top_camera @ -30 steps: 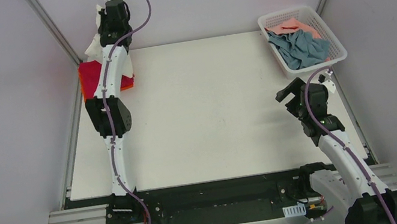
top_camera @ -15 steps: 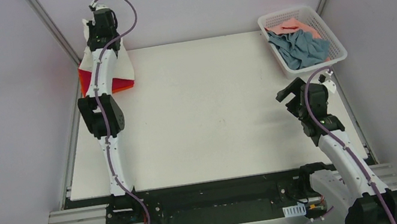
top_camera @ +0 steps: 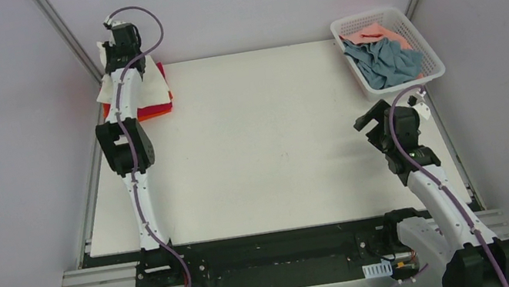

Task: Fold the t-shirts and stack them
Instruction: Put the neatly folded tshirt into the corner of the board with the left arm

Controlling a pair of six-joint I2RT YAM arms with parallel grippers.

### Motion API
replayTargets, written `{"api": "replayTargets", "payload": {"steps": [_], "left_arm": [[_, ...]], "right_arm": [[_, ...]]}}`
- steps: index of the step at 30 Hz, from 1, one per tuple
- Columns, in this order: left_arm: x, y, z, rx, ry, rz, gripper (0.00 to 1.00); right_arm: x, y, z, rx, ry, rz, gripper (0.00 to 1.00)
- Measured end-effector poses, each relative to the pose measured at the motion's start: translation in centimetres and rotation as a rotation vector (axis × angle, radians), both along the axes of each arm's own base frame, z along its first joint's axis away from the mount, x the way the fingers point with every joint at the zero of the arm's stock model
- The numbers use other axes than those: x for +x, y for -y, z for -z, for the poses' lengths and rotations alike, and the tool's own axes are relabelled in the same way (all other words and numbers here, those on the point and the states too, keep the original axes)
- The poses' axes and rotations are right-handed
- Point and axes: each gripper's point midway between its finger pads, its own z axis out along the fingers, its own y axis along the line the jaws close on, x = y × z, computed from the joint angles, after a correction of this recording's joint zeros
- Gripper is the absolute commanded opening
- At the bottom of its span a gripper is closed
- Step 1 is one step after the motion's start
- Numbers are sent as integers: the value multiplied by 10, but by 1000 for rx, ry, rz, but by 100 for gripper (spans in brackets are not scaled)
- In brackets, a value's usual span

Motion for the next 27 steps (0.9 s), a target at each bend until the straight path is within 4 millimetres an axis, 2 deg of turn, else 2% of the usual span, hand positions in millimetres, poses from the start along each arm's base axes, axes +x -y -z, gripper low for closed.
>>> {"api": "replayTargets", "payload": {"steps": [6, 8, 9, 12, 13, 14, 15, 18, 27], "left_arm": [[4, -3, 29, -12, -30, -14, 3], [5, -6, 35, -19, -28, -27, 6], [6, -7, 37, -19, -26, -31, 11], [6, -11, 39, -17, -18, -48, 32], [5, -13, 38, -18, -13, -53, 45], [5, -15, 38, -20, -6, -58, 65], [6, -15, 37, -22, 1, -60, 78], [8, -15, 35, -32, 27, -65, 98], [9, -11, 40, -57, 37, -59, 99]], "right_arm": [[0, 0, 1, 0, -5, 0, 100], [0, 0, 2, -1, -7, 0, 100], [0, 0, 2, -1, -7, 0, 100], [0, 0, 2, -1, -8, 0, 99], [0, 0, 2, -1, -8, 0, 99], [0, 0, 2, -1, -8, 0, 99], [0, 0, 2, -1, -8, 0, 100], [0, 0, 2, -1, -8, 0, 99], [0, 0, 2, 0, -8, -1, 100]]}}
